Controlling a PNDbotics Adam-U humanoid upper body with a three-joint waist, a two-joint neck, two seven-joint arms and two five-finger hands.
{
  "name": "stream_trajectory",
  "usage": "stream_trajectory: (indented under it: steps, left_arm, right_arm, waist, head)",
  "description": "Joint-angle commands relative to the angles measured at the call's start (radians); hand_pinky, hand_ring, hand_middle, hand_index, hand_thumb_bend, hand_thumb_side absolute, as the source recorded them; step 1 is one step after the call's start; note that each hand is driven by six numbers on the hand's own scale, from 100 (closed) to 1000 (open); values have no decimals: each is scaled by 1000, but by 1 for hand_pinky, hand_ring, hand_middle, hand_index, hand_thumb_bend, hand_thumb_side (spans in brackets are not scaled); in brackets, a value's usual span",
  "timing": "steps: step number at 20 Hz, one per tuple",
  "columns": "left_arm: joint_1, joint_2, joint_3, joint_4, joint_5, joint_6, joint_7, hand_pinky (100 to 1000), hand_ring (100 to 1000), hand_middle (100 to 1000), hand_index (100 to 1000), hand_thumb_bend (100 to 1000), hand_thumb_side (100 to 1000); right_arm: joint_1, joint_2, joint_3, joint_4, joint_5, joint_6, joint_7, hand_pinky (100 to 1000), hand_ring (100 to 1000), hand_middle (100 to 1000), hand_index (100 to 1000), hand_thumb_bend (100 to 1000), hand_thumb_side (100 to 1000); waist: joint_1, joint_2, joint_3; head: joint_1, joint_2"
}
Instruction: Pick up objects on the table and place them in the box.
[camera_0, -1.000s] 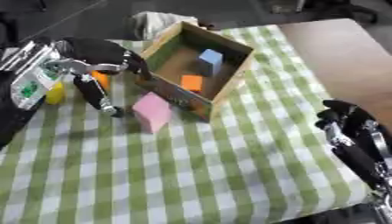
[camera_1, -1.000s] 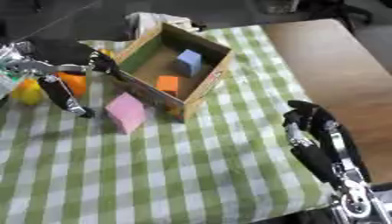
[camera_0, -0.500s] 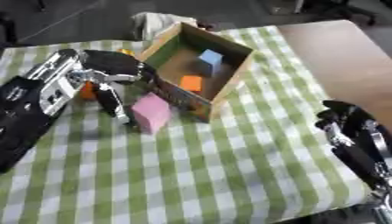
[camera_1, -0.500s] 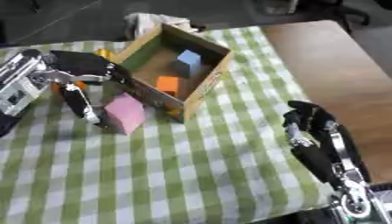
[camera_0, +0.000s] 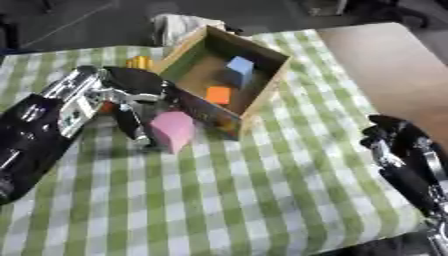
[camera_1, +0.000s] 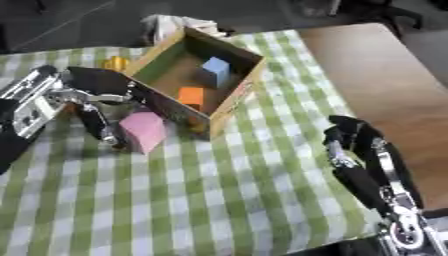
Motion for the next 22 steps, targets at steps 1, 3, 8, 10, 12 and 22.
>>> stream_trajectory:
  steps: [1,3,8,10,12,22]
  left_arm:
    - [-15,6,10,4,-5,-87,-74,768,717,728,843,493,223]
    - [-13,11,10,-1,5,-82,-72,749,663,656,793,442,218]
    - [-19,72,7,-95,85,-52,-85,732,598,578,730,400,211]
    - [-28,110,9,-159,129,-33,-96,735,597,573,723,404,211]
    - [-40,139,22,-216,164,-4,-100,738,596,572,721,415,211]
    - [-140,11,106,-69,10,70,57,733,609,591,738,426,187]
  right_arm:
    - [-10,-12,-4,-13,0,-3,-2,675,616,612,788,100,535]
    - [-10,-12,-3,-13,0,-3,-2,675,616,612,788,100,533]
    - [-10,-15,-4,-12,2,-3,-2,675,615,612,788,100,530]
    - [-10,-17,-5,-12,3,-3,-3,675,615,611,788,100,529]
    - [-9,-19,-5,-12,3,-2,-3,675,615,611,788,100,529]
    - [-6,-16,-1,-11,-1,-2,2,676,615,611,788,100,527]
  waist:
    - [-3,-11,-1]
    - [-2,-11,0]
    - [1,-14,3]
    - [3,-17,5]
    - [4,-19,7]
    - [-5,-23,-5]
  head:
    - [2,4]
    - [1,4]
    - [-2,4]
    - [-4,4]
    - [-6,4]
    - [-1,4]
